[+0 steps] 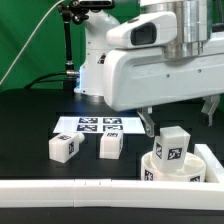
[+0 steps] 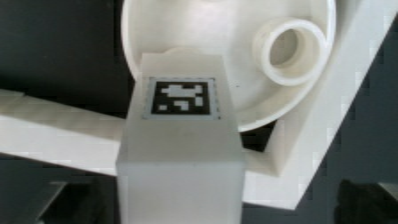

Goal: Assemble stool

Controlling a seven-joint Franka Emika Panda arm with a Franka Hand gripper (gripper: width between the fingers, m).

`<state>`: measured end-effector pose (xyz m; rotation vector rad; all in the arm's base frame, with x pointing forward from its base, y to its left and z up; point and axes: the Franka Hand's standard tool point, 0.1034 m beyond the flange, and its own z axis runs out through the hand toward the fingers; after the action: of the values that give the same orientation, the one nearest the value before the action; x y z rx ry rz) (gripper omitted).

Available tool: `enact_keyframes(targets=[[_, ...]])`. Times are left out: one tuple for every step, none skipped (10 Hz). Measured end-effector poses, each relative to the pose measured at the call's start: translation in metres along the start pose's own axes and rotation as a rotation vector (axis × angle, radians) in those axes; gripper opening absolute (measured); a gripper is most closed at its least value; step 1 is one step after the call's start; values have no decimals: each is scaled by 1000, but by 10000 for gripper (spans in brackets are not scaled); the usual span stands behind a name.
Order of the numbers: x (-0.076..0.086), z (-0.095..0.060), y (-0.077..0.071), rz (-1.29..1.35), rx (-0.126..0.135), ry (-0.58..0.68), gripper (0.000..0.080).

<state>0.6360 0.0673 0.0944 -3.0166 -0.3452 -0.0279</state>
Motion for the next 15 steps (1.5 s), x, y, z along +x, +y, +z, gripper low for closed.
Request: enact_keyframes(targets=[[-5, 3, -4, -1, 26, -87, 649], [-1, 5, -1, -5, 25, -74, 649], [-2, 6, 3, 0, 24, -73, 649], [-3, 6, 5, 4, 23, -72, 649], [-4, 7, 7, 7, 20, -62, 649], [-6, 7, 8, 9, 14, -50, 649], [-10, 7, 10, 12, 13, -52, 649], [-9, 7, 13, 8, 8, -43, 649], [-8, 7, 16, 2, 2, -24, 532], [-9, 8, 16, -1, 1, -24, 396], [-8, 8, 16, -2, 1, -23, 396], [-9, 8, 16, -2, 1, -23, 337], [-9, 8, 16, -2, 1, -23, 338], [-8, 8, 16, 6, 1, -23, 338], [-8, 8, 16, 20, 1, -23, 338]])
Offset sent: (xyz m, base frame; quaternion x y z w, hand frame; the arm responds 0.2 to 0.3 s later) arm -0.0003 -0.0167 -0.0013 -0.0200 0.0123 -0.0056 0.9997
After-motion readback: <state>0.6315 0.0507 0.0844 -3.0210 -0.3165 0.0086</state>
